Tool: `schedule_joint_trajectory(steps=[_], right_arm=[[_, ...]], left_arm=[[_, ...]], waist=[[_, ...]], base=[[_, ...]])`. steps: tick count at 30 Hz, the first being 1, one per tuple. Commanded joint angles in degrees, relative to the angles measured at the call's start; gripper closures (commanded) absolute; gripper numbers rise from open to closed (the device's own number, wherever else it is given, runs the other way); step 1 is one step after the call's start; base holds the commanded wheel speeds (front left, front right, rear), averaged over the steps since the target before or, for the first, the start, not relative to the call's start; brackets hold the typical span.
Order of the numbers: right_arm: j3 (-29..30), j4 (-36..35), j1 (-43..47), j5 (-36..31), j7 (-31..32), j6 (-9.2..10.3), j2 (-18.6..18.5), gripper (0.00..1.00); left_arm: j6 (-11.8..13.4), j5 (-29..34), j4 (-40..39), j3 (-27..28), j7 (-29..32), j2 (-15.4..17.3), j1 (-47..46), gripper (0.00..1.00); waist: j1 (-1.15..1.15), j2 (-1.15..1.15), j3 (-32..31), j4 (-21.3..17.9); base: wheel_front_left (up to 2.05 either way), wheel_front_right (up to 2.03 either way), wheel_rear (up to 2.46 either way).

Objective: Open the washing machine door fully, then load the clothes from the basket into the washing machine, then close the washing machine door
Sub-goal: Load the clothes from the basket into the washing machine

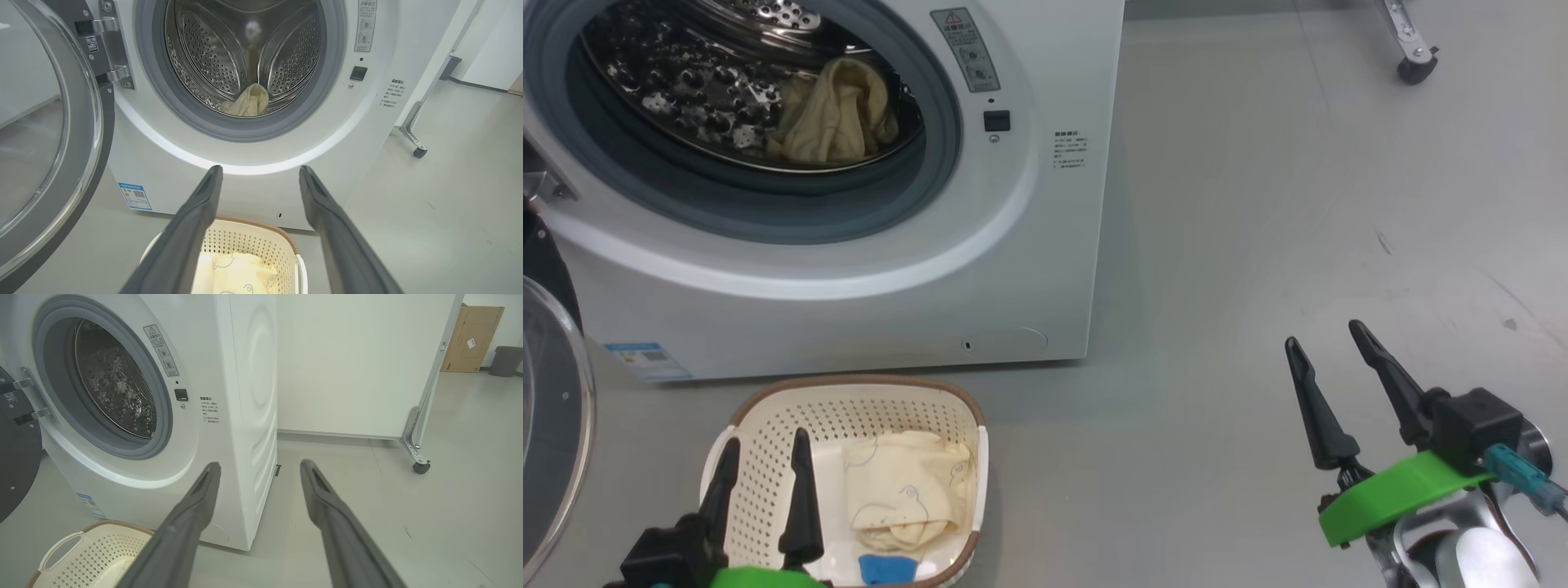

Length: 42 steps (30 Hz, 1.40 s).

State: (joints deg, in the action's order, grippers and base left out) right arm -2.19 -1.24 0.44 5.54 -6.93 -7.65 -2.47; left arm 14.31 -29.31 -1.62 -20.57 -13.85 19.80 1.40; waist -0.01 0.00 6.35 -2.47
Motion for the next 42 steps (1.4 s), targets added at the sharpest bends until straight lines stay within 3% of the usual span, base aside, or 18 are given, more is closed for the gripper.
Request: schedule_joint_trajectory(steps=[1,14,42], right_arm=[[-1.2,-2.5,-0.6,0.0,0.3,0.16,-0.4,0.00],[-1.0,-4.4,3.3,1.0,1.8,0.16,-0.4,0.00],[-1.5,-4.4,3.2,1.7,1.3,0.16,-0.4,0.00]], left_arm=[[8.4,0.3,-1.7,2.0,-0.4,0.5,-1.1,0.00],[8.7,-0.1,-2.2,1.3,0.0,0.8,1.3,0.00],[7.9,-0.8,-1.1,0.6,0.3,0.9,-1.0,0.00]], waist=[[0.01,0.00,-1.1,0.4],[0.01,0.00,-4.7,1.1],[0.01,0.00,-3.6,0.5]], base=[[0.00,0.00,0.00],[0.00,0.00,0.00],[0.00,0.00,0.00]])
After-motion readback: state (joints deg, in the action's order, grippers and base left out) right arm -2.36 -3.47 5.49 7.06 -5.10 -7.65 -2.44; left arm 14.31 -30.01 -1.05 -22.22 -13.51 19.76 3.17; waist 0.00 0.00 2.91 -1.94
